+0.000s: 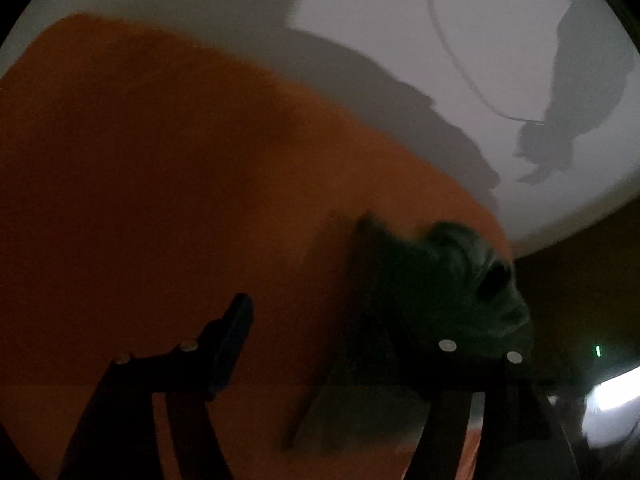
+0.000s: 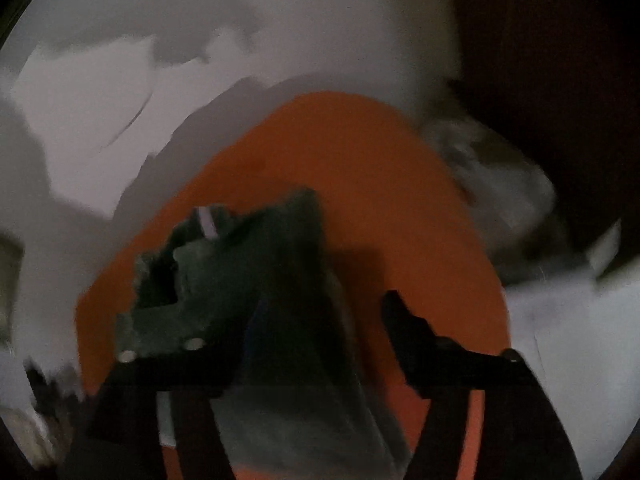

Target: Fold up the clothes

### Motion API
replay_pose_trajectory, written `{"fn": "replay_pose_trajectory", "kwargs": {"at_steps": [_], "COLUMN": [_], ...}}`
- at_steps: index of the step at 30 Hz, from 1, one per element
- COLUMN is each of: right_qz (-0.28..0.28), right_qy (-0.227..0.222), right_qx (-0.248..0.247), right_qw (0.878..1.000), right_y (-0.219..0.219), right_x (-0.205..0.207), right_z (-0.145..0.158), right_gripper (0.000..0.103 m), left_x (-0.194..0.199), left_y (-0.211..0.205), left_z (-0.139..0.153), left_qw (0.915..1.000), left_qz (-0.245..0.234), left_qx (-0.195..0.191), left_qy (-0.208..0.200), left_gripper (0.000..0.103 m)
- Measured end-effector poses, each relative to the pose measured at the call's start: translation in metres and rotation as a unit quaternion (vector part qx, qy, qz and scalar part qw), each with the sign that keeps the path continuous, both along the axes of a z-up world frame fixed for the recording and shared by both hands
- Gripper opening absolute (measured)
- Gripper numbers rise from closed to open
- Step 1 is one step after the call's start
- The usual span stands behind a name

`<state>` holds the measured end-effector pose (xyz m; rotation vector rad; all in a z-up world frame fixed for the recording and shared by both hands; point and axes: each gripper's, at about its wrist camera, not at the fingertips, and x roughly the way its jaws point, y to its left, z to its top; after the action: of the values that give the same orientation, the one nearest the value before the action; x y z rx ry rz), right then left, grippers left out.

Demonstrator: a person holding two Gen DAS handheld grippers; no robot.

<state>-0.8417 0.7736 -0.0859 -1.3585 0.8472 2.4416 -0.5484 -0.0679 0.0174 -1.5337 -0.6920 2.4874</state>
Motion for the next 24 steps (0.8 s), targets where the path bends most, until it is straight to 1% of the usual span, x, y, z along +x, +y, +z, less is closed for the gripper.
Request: {"fn": "replay_pose_trajectory", "kwargs": {"at_steps": [1, 3, 4, 5, 6, 7, 8, 9, 11, 13, 15, 16, 20, 21, 22, 23, 24], "right_qz": [0.024, 0.057, 0.062, 0.061, 0.059, 0.053, 0.039, 0.021, 0.005, -0.003, -0.020, -0.026, -0.022, -0.017, -0.013, -0.012, -0.018], "right_qy": [-0.008, -0.041, -0.051, -0.058, -0.065, -0.071, -0.073, -0.058, -0.031, 0.000, 0.024, 0.030, -0.004, -0.018, -0.039, -0.065, -0.073], "right_qx": [0.018, 0.055, 0.056, 0.048, 0.041, 0.033, 0.025, 0.029, 0.054, 0.075, 0.078, 0.075, 0.045, 0.042, 0.035, 0.021, 0.010], "right_qw": [1.000, 0.996, 0.995, 0.995, 0.995, 0.996, 0.996, 0.998, 0.998, 0.997, 0.996, 0.996, 0.999, 0.999, 0.999, 0.998, 0.997], "right_y": [-0.001, -0.002, -0.002, 0.001, 0.003, 0.004, 0.007, 0.009, 0.008, 0.005, 0.009, 0.012, 0.026, 0.028, 0.030, 0.033, 0.036], "right_x": [-0.028, -0.075, -0.092, -0.105, -0.115, -0.119, -0.119, -0.115, -0.106, -0.098, -0.095, -0.096, -0.115, -0.119, -0.124, -0.128, -0.126], "right_z": [-0.006, -0.023, -0.030, -0.039, -0.046, -0.049, -0.048, -0.040, -0.022, 0.000, 0.011, 0.012, -0.019, -0.029, -0.041, -0.053, -0.058], "right_gripper": [0.080, 0.080, 0.080, 0.072, 0.028, 0.008, 0.010, 0.010, 0.010, 0.009, 0.009, 0.009, 0.012, 0.020, 0.025, 0.027, 0.027], "left_x": [-0.029, -0.072, -0.087, -0.103, -0.114, -0.116, -0.119, -0.120, -0.117, -0.102, -0.097, -0.099, -0.109, -0.115, -0.122, -0.127, -0.128], "left_y": [0.012, 0.033, 0.043, 0.055, 0.069, 0.080, 0.087, 0.091, 0.085, 0.062, 0.038, 0.032, 0.017, 0.018, 0.021, 0.024, 0.026], "left_z": [-0.008, -0.025, -0.035, -0.046, -0.059, -0.067, -0.071, -0.073, -0.066, -0.044, -0.030, -0.029, -0.042, -0.051, -0.063, -0.072, -0.074], "left_qw": [0.9999, 0.9988, 0.9978, 0.9965, 0.9948, 0.9934, 0.9922, 0.9917, 0.9937, 0.9956, 0.9958, 0.9961, 0.9961, 0.9960, 0.9953, 0.9939, 0.9929], "left_qz": [-0.013, -0.024, -0.030, -0.042, -0.059, -0.070, -0.075, -0.075, -0.052, -0.010, 0.031, 0.039, 0.049, 0.044, 0.033, 0.024, 0.013], "left_qx": [-0.009, -0.033, -0.042, -0.050, -0.057, -0.068, -0.080, -0.087, -0.088, -0.093, -0.085, -0.078, -0.073, -0.072, -0.069, -0.068, -0.075], "left_qy": [-0.005, -0.027, -0.040, -0.053, -0.060, -0.061, -0.059, -0.057, -0.044, -0.007, 0.012, 0.011, -0.011, -0.030, -0.060, -0.083, -0.092], "left_gripper": [0.071, 0.071, 0.071, 0.071, 0.071, 0.065, 0.029, 0.012, 0.012, 0.012, 0.012, 0.013, 0.013, 0.013, 0.016, 0.016, 0.016]}}
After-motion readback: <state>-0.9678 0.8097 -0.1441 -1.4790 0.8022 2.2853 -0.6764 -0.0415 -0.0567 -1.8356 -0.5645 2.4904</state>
